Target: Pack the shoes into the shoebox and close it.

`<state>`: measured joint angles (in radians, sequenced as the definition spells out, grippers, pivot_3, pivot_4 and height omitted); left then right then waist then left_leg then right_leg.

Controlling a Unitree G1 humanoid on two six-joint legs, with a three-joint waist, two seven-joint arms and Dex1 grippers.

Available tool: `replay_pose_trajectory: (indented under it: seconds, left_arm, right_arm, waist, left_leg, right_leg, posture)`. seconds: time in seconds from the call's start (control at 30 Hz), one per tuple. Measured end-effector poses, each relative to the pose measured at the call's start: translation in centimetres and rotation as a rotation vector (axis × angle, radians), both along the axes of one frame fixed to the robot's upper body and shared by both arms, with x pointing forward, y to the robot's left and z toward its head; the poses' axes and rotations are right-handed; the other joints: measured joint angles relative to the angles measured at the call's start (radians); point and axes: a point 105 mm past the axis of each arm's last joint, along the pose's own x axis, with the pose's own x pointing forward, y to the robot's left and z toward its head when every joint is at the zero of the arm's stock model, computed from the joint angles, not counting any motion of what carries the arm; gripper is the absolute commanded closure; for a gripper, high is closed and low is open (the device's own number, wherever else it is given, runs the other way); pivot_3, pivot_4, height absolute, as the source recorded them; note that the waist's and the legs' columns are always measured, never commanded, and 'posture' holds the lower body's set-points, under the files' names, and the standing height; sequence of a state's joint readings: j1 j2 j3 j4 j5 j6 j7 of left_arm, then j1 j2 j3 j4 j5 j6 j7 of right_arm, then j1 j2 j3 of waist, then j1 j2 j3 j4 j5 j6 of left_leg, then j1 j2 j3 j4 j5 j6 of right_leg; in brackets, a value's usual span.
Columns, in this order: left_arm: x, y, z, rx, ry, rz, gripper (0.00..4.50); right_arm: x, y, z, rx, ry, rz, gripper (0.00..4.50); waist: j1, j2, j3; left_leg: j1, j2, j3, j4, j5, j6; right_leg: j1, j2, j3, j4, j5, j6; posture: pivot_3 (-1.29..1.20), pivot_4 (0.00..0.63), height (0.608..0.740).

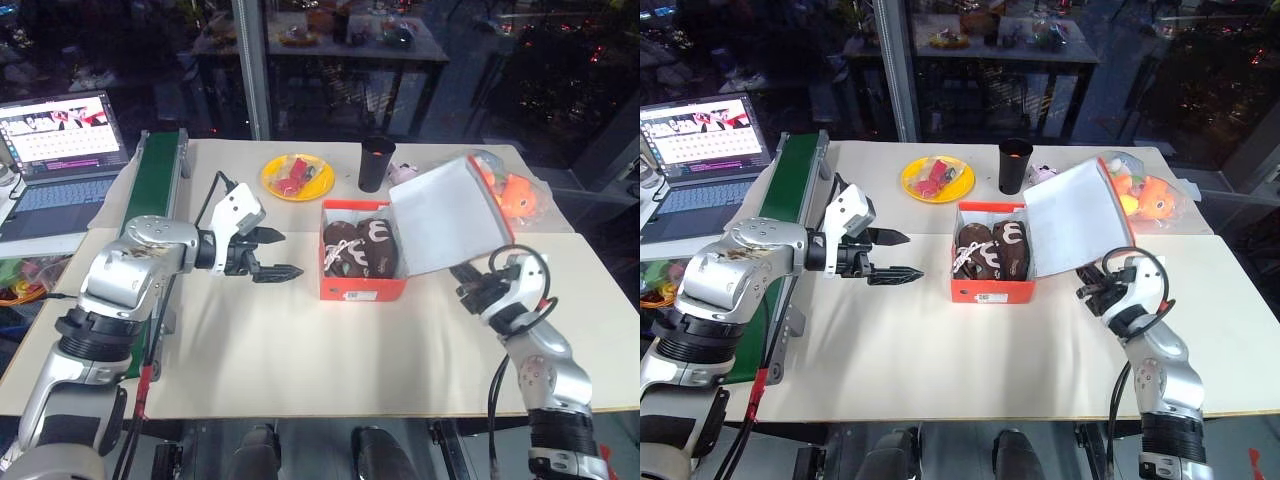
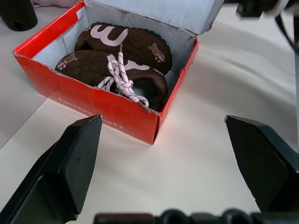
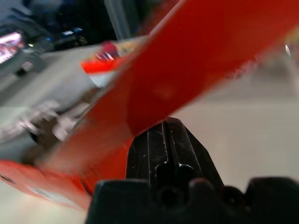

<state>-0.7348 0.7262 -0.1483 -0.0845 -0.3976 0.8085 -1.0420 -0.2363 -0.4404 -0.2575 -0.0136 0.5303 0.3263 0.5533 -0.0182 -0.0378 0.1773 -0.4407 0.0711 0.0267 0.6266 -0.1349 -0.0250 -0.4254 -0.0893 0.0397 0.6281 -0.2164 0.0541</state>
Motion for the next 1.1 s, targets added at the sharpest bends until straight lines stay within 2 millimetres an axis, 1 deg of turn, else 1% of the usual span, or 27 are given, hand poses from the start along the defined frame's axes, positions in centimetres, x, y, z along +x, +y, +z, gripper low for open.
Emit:
replay_pose_trajectory:
  seconds: [0.1,0.23,0.3,0.47,0.53,0.67,0.73,0.77,0.8,0.83,0.9,0.97,1.1]
  left_arm:
    - [0.1,-0.1,0.1,0.002,0.0,-0.007,0.0]
    - [0.1,-0.1,0.0,0.004,0.005,-0.006,0.0]
    - [0.1,0.0,0.0,0.005,0.004,-0.004,0.0]
    - [0.0,0.4,-0.2,0.009,0.003,0.015,0.0]
    - [-0.2,0.6,-0.4,0.009,0.001,0.026,0.0]
    - [-0.3,0.8,-0.6,0.01,-0.003,0.044,0.0]
    - [-0.4,0.9,-0.6,0.009,-0.01,0.052,0.0]
    - [-0.4,0.9,-0.8,0.008,-0.009,0.057,0.0]
    - [-0.5,1.0,-1.0,0.008,-0.002,0.065,0.0]
    - [-0.5,1.1,-1.2,0.009,0.004,0.072,0.0]
    - [-0.5,1.2,-1.4,0.009,0.007,0.087,0.0]
    - [-0.8,0.9,-1.6,0.009,0.0,0.081,0.0]
    - [-0.8,0.7,-1.9,-0.002,0.002,0.091,0.0]
  right_arm:
    - [0.1,2.8,1.2,-0.048,-0.012,0.102,4.47]
    - [0.6,5.8,1.2,-0.108,0.016,0.198,4.47]
    - [0.9,6.6,1.3,-0.133,0.018,0.222,4.47]
    - [2.5,10.0,1.0,-0.268,0.022,0.337,4.47]
    - [3.5,11.5,0.8,-0.303,0.026,0.38,4.47]
    - [5.4,14.0,1.2,-0.351,0.013,0.44,4.47]
    - [6.1,14.6,0.6,-0.383,0.029,0.458,4.47]
    - [6.3,14.8,-0.1,-0.395,0.047,0.463,4.47]
    - [6.5,15.0,-1.3,-0.409,0.078,0.467,4.47]
    - [6.5,15.0,-1.8,-0.407,0.089,0.467,4.47]
    - [6.8,15.2,-1.9,-0.448,0.075,0.482,4.47]
    - [6.7,15.1,-2.4,-0.46,0.078,0.484,4.47]
    - [6.6,14.3,-2.5,-0.404,0.07,0.439,4.47]
  waist:
    - [-0.003,0.0,0.0]
    - [0.0,0.0,0.0]
    - [0.002,0.0,0.0]
    - [0.0,0.0,0.0]
    - [-0.003,0.0,0.0]
    - [-0.004,0.0,0.001]
    - [-0.002,0.0,0.001]
    - [-0.001,0.0,0.001]
    - [0.002,0.0,0.001]
    - [0.002,0.0,0.001]
    - [-0.001,-0.001,0.0]
    - [-0.002,-0.002,-0.001]
    - [0.005,-0.003,-0.002]
  left_leg:
    - [0.0,0.0,0.0,0.0,0.0,0.0]
    - [0.0,0.0,0.0,0.0,0.0,0.0]
    - [0.0,0.0,0.0,0.0,0.0,0.0]
    - [0.0,0.0,0.0,0.0,0.0,0.0]
    - [0.0,0.0,0.0,0.0,0.0,0.0]
    - [-0.001,0.0,0.0,0.0,0.0,0.0]
    - [-0.001,0.0,0.0,0.0,0.0,0.0]
    - [-0.001,0.0,0.0,0.0,0.0,0.0]
    - [-0.001,0.0,0.0,0.0,0.0,0.0]
    - [-0.001,0.0,0.0,0.0,0.0,0.0]
    - [0.0,0.0,0.0,0.0,0.0,0.0]
    - [0.002,0.0,0.0,0.0,0.0,0.0]
    - [0.003,0.0,0.0,0.0,0.0,0.0]
  right_leg:
    - [0.0,0.0,0.0,0.0,0.0,0.0]
    - [0.0,0.0,0.0,0.0,0.0,0.0]
    - [0.0,0.0,0.0,0.0,0.0,0.0]
    - [0.0,0.0,0.0,0.0,0.0,0.0]
    - [-0.001,0.0,0.0,0.0,0.0,0.0]
    - [-0.001,0.0,0.0,0.001,0.003,0.004]
    - [-0.001,0.0,0.0,0.001,0.003,0.005]
    - [-0.001,0.0,0.0,0.001,0.003,0.005]
    - [-0.001,0.0,-0.001,0.001,0.003,0.005]
    - [-0.001,0.0,-0.001,0.001,0.003,0.005]
    - [0.0,0.0,0.0,0.001,0.003,0.005]
    - [0.002,0.0,0.0,0.001,0.002,0.004]
    - [0.003,0.0,-0.001,0.001,0.0,0.0]
  posture:
    - [0.0,0.15,0.736]
    - [0.0,0.15,0.736]
    - [0.0,0.15,0.736]
    - [0.0,0.15,0.736]
    - [0.0,0.15,0.736]
    - [0.0,0.15,0.736]
    - [0.0,0.15,0.736]
    - [0.0,0.15,0.736]
    - [0.0,0.15,0.736]
    - [0.0,0.15,0.736]
    - [0.0,0.15,0.736]
    - [0.0,0.15,0.736]
    - [0.0,0.15,0.736]
